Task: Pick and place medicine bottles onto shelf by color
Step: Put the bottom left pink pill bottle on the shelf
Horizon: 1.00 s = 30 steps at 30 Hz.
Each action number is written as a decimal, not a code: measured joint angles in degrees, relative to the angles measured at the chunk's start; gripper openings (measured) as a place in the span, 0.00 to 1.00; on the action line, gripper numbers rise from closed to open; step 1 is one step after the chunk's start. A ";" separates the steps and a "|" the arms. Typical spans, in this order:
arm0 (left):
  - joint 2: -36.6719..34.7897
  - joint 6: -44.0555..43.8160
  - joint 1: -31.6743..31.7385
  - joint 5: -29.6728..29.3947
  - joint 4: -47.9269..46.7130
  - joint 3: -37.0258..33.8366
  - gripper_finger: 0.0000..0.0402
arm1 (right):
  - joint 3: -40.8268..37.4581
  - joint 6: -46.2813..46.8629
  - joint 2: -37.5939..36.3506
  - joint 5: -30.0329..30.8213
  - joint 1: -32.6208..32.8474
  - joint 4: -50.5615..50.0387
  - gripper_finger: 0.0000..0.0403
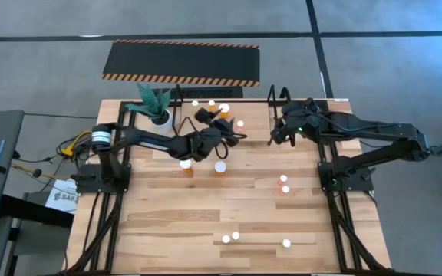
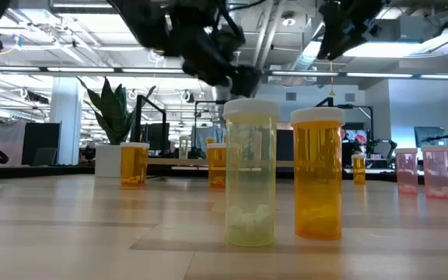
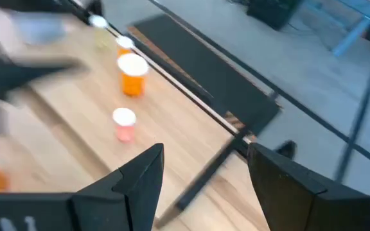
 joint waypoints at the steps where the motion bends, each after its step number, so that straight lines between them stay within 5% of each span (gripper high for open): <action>1: -2.13 -1.91 -0.56 -0.83 -5.41 0.04 0.65 | 0.00 -0.57 0.66 -0.14 -0.70 0.37 0.62; 4: -8.04 -10.87 -2.24 3.15 -19.84 0.03 0.65 | 0.00 -1.36 2.62 -2.33 -2.98 2.10 0.62; 7: -13.56 -19.50 -3.22 14.47 -34.46 0.04 0.65 | 0.00 -1.69 5.48 -7.00 -5.61 4.30 0.62; 13: -20.41 -33.98 -4.92 30.11 -52.35 0.00 0.64 | -0.01 -6.97 12.55 -23.75 -11.66 10.95 0.62; 18: -21.00 -38.22 -8.72 29.52 -54.43 -0.09 0.64 | -0.02 -10.40 18.92 -35.29 -14.87 18.05 0.62; 25: -20.54 -44.68 -12.72 24.20 -53.96 -3.11 0.64 | 0.03 -26.76 26.31 -34.50 -15.72 21.58 0.62; 30: -20.54 -50.54 -13.77 22.93 -54.02 -5.60 0.64 | 2.25 -29.64 28.30 -32.89 -15.81 21.30 0.62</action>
